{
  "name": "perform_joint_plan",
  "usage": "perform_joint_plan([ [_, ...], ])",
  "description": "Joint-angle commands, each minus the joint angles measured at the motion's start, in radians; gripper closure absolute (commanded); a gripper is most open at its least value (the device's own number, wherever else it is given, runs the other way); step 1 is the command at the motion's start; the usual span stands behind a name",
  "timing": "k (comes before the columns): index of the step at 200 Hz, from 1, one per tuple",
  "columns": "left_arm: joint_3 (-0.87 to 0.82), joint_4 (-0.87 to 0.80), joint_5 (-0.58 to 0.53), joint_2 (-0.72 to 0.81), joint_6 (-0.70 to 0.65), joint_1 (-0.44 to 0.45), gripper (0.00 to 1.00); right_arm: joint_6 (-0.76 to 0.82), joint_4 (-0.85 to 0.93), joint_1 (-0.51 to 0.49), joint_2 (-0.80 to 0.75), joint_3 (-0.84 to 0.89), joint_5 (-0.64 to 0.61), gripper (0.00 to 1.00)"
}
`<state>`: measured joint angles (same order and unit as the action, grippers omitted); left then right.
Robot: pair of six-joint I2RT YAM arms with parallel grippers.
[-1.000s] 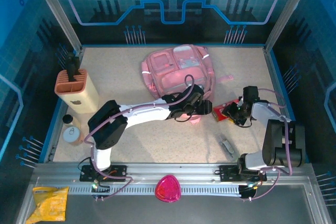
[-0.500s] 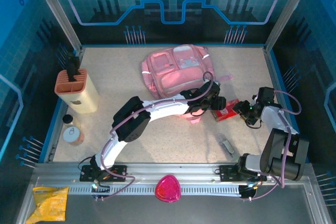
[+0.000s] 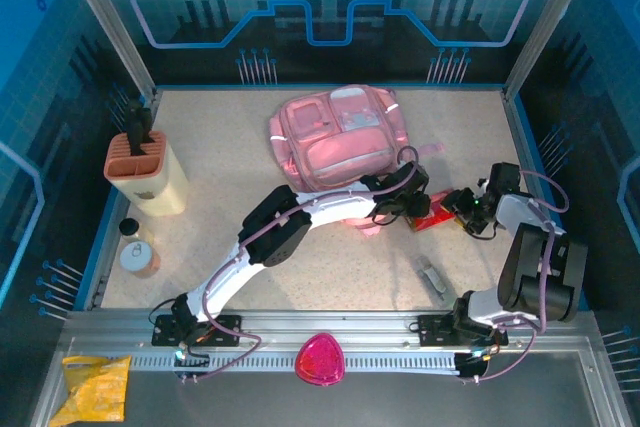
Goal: Pack the student bag
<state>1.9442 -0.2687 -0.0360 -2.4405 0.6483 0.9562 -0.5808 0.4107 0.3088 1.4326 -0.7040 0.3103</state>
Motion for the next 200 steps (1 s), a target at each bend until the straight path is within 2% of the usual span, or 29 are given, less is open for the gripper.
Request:
perform_joint_plan([
  [1,-0.032,-0.124,0.027,0.021,0.015,0.013,0.64,-0.012,-0.029,-0.002,0.027,-0.024,0.044,0.47],
  [33,-0.193,-0.115,0.083,0.108,0.090,0.018,0.72,-0.011,-0.028,-0.068,0.091,-0.052,0.090,0.47],
  [65,-0.359,-0.061,0.091,0.235,0.159,0.046,0.73,0.005,-0.004,-0.128,0.091,-0.075,0.099,0.47],
  [89,-0.448,-0.009,0.044,0.327,0.200,0.058,0.69,0.027,0.045,-0.174,0.060,-0.074,0.095,0.43],
  [126,-0.408,-0.036,-0.002,0.349,0.169,0.026,0.63,0.055,0.126,-0.148,-0.074,-0.015,0.016,0.32],
  [141,-0.402,-0.025,-0.023,0.344,0.168,0.018,0.63,0.049,0.136,-0.149,-0.121,0.031,0.026,0.30],
  [165,-0.371,-0.035,-0.025,0.304,0.172,0.009,0.64,0.035,0.121,-0.173,-0.152,0.089,0.064,0.36],
  [200,-0.351,-0.045,-0.044,0.256,0.173,0.007,0.72,0.006,0.076,-0.213,-0.132,0.138,0.091,0.45],
])
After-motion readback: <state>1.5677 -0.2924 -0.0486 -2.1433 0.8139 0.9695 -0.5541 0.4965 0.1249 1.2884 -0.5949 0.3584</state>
